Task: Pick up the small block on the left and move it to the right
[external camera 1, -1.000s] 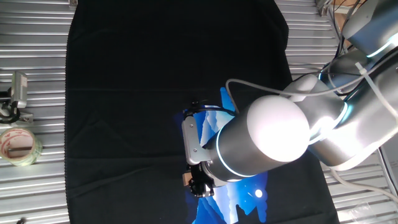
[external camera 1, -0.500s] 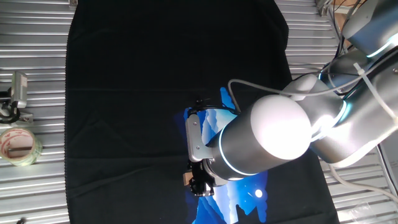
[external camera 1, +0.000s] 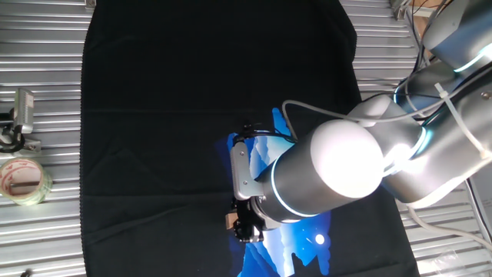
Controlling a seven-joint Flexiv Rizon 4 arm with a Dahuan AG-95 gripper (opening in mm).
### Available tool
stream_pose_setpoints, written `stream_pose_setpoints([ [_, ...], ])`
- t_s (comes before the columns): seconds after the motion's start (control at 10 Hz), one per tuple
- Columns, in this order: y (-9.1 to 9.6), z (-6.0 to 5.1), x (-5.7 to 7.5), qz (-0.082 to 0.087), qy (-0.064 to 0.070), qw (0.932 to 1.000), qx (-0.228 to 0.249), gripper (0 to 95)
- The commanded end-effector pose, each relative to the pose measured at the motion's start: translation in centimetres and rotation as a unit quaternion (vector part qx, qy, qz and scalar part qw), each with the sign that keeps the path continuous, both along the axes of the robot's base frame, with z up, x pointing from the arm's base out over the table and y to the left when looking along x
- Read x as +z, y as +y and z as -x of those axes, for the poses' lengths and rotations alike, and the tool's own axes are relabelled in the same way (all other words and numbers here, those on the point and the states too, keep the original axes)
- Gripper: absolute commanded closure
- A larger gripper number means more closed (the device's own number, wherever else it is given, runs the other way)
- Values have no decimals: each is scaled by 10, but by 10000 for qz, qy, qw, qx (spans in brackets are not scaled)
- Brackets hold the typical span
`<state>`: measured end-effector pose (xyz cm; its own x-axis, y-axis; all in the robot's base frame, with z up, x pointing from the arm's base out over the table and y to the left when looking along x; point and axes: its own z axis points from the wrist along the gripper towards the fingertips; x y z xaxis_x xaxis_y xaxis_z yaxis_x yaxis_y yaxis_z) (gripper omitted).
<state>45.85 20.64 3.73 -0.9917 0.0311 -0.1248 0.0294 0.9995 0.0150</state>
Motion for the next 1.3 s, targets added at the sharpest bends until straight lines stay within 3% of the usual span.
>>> stream_pose_setpoints([
  [0.1, -1, -1, -1, 0, -6, 10000, 5, 950],
  [1.3, -2, 2, -12, -6, -83, 10000, 24, 950],
])
